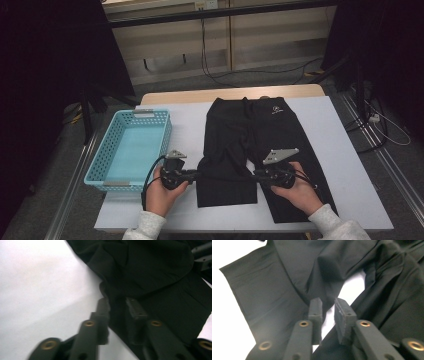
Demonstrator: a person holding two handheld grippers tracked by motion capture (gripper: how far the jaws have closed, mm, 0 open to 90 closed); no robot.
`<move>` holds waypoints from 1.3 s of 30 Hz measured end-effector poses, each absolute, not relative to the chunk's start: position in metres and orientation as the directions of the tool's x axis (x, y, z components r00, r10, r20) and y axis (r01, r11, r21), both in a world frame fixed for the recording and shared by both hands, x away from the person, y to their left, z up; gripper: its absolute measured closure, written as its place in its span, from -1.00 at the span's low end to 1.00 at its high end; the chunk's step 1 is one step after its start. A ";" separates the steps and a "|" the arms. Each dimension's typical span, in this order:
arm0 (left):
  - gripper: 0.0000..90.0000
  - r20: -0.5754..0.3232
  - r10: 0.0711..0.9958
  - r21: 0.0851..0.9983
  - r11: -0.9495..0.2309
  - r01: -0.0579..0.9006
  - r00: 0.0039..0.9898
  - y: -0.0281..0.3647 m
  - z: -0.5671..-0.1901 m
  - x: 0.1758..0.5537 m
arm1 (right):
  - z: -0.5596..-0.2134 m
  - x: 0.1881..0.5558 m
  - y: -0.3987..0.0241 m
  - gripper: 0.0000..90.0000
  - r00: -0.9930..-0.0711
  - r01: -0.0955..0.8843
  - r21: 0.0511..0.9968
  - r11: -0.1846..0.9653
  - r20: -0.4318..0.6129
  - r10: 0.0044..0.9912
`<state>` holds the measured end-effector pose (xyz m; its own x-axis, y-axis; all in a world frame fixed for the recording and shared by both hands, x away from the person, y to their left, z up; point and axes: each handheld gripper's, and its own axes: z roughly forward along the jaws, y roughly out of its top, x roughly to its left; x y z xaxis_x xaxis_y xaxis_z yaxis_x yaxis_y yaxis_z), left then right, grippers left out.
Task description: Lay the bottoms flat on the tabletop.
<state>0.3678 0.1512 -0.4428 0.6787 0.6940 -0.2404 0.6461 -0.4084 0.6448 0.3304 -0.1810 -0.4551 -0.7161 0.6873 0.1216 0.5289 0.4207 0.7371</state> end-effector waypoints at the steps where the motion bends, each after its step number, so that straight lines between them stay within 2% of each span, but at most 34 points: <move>1: 0.45 -0.240 0.691 0.635 -0.419 0.649 0.682 0.151 -0.444 0.367 | -0.455 0.330 -0.181 0.61 -0.717 0.527 0.738 0.422 0.119 0.687; 7: 0.27 -0.190 0.683 0.636 -0.461 0.619 0.705 0.147 -0.449 0.364 | -0.455 0.330 -0.174 0.49 -0.724 0.512 0.739 0.437 0.098 0.683; 10: 0.24 -0.190 0.675 0.636 -0.470 0.613 0.713 0.144 -0.449 0.363 | -0.457 0.332 -0.171 0.52 -0.722 0.514 0.736 0.440 0.094 0.685; 11: 0.25 -0.200 0.670 0.632 -0.469 0.617 0.715 0.144 -0.449 0.363 | -0.457 0.332 -0.170 0.58 -0.723 0.514 0.734 0.444 0.093 0.684; 13: 0.47 -0.250 0.658 0.615 -0.459 0.641 0.711 0.142 -0.449 0.363 | -0.458 0.332 -0.168 0.65 -0.728 0.513 0.730 0.451 0.093 0.679; 15: 0.61 -0.225 0.650 0.613 -0.485 0.624 0.726 0.139 -0.449 0.362 | -0.459 0.332 -0.166 0.76 -0.740 0.509 0.724 0.466 0.093 0.666; 19: 0.95 -0.260 0.637 0.593 -0.488 0.641 0.726 0.137 -0.450 0.362 | -0.459 0.332 -0.165 0.91 -0.748 0.508 0.718 0.475 0.094 0.657; 25: 0.98 -0.289 0.624 0.571 -0.496 0.654 0.726 0.141 -0.444 0.362 | -0.456 0.330 -0.165 0.96 -0.759 0.504 0.724 0.471 0.110 0.642; 32: 0.98 -0.335 0.621 0.566 -0.468 0.678 0.708 0.154 -0.434 0.359 | -0.452 0.323 -0.165 0.92 -0.785 0.492 0.722 0.486 0.127 0.606; 35: 0.98 -0.335 0.622 0.546 -0.484 0.684 0.708 0.154 -0.437 0.359 | -0.449 0.321 -0.163 0.73 -0.783 0.482 0.723 0.495 0.102 0.613; 39: 0.98 -0.322 0.633 0.541 -0.486 0.686 0.703 0.155 -0.437 0.359 | -0.444 0.325 -0.162 0.62 -0.764 0.472 0.744 0.474 0.076 0.641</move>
